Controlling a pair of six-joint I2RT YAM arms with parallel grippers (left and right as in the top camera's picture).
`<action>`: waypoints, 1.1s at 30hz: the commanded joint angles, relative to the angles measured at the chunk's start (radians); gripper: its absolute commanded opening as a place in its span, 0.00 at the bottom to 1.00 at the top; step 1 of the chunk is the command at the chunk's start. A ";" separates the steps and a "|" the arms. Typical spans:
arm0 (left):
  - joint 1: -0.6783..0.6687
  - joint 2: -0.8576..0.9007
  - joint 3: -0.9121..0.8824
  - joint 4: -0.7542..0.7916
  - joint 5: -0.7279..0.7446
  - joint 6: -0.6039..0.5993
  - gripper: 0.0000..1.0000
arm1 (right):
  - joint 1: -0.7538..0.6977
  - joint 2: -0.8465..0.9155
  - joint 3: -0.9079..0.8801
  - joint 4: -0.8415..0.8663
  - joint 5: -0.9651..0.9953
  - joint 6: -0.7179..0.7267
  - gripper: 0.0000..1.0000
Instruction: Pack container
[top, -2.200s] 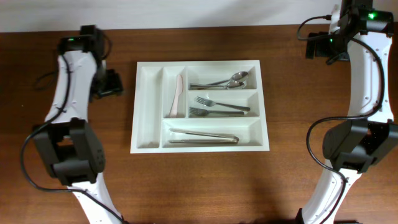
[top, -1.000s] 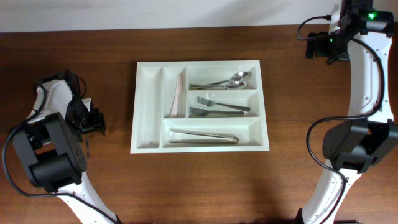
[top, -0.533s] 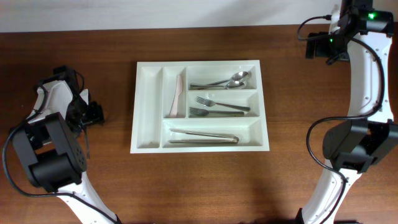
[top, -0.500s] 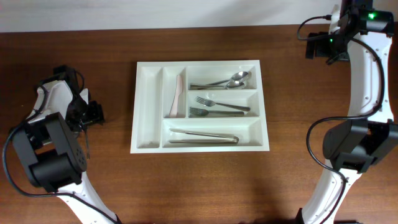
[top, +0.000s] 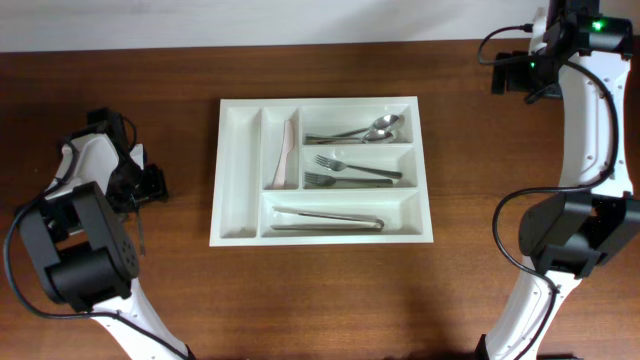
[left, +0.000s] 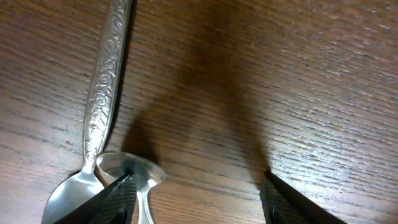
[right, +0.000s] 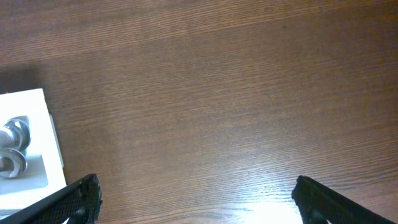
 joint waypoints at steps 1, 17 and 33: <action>0.007 0.015 -0.076 0.034 0.001 0.015 0.66 | 0.004 0.003 -0.003 0.003 0.012 0.013 0.99; 0.006 0.015 -0.122 0.077 0.030 -0.042 0.63 | 0.004 0.003 -0.003 0.003 0.012 0.013 0.99; -0.085 0.015 -0.122 0.086 0.088 -0.043 0.63 | 0.004 0.003 -0.003 0.003 0.012 0.012 0.99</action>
